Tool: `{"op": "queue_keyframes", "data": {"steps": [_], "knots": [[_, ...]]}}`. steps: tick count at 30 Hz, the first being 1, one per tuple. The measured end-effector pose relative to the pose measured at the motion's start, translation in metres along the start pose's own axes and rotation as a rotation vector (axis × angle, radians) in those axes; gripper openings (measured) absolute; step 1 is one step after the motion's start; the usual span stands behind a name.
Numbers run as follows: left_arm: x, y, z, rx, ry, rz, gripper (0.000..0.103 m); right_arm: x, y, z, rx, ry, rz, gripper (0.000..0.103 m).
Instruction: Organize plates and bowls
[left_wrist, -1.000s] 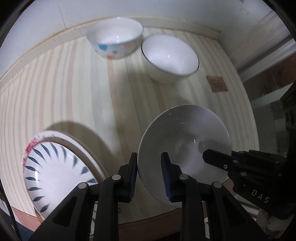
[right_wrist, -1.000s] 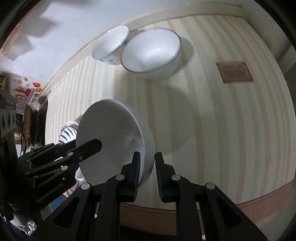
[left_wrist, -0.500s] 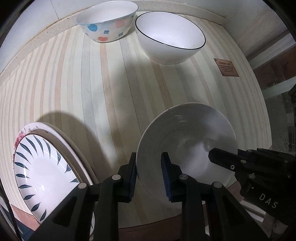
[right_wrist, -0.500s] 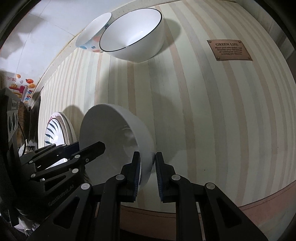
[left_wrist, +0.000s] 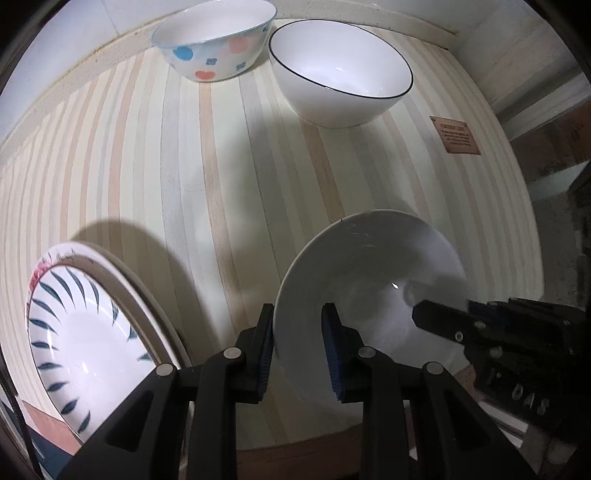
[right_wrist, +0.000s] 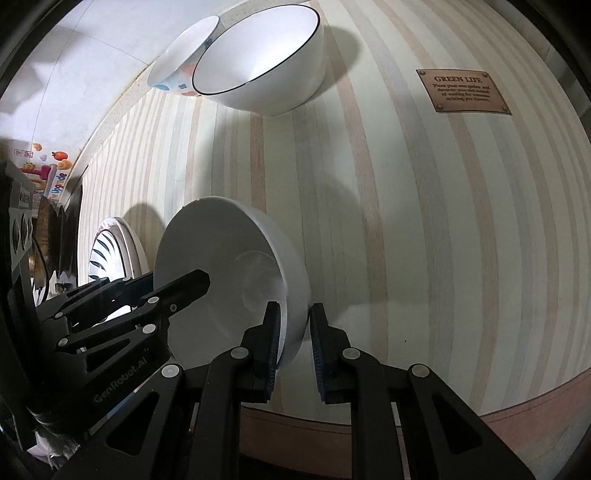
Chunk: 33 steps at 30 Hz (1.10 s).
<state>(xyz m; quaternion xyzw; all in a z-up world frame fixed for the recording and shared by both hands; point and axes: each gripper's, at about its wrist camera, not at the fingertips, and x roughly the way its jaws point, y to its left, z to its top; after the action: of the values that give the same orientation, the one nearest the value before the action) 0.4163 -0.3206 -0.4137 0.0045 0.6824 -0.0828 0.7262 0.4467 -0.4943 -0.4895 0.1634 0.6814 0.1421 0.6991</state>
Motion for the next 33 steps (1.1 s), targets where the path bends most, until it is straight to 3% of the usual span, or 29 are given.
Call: {"op": "queue_keyframes", "data": {"steps": [3, 6, 8, 9, 10, 11, 15, 19, 22, 24, 27, 33], "knots": [[-0.025, 0.008, 0.003, -0.042, -0.032, -0.018, 0.024, -0.005, -0.006, 0.005, 0.023, 0.031, 0.031, 0.018], [-0.052, 0.019, 0.020, -0.091, -0.095, -0.025, 0.028, -0.032, -0.012, 0.013, 0.030, 0.003, 0.050, 0.020], [-0.059, 0.026, 0.040, -0.117, -0.124, -0.034, 0.031, -0.054, -0.016, 0.024, 0.036, -0.042, 0.060, 0.029], [-0.060, 0.029, 0.051, -0.129, -0.133, -0.033, 0.031, -0.065, -0.017, 0.033, 0.039, -0.068, 0.075, 0.038], [-0.059, 0.030, 0.061, -0.137, -0.139, -0.033, 0.031, -0.072, -0.018, 0.041, 0.042, -0.088, 0.086, 0.047], [-0.055, 0.033, 0.078, -0.148, -0.146, -0.035, 0.031, -0.077, -0.018, 0.052, 0.044, -0.110, 0.090, 0.049], [-0.025, 0.033, 0.120, -0.146, -0.099, -0.050, 0.031, -0.073, -0.017, 0.106, 0.039, -0.161, 0.065, 0.050], [0.001, 0.029, 0.147, -0.126, -0.066, -0.071, 0.031, -0.044, -0.020, 0.147, 0.085, -0.138, 0.099, 0.050], [0.011, 0.026, 0.155, -0.122, -0.066, -0.095, 0.031, -0.019, -0.022, 0.167, 0.105, -0.112, 0.097, 0.045], [0.013, 0.021, 0.158, -0.108, -0.081, -0.103, 0.029, -0.010, -0.022, 0.172, 0.109, -0.102, 0.087, 0.030], [0.012, 0.017, 0.158, -0.095, -0.092, -0.085, 0.029, -0.003, -0.024, 0.175, 0.112, -0.119, 0.056, 0.019], [0.007, 0.015, 0.150, -0.070, -0.110, -0.064, 0.029, -0.004, -0.017, 0.170, 0.091, -0.130, 0.033, 0.018]]}}
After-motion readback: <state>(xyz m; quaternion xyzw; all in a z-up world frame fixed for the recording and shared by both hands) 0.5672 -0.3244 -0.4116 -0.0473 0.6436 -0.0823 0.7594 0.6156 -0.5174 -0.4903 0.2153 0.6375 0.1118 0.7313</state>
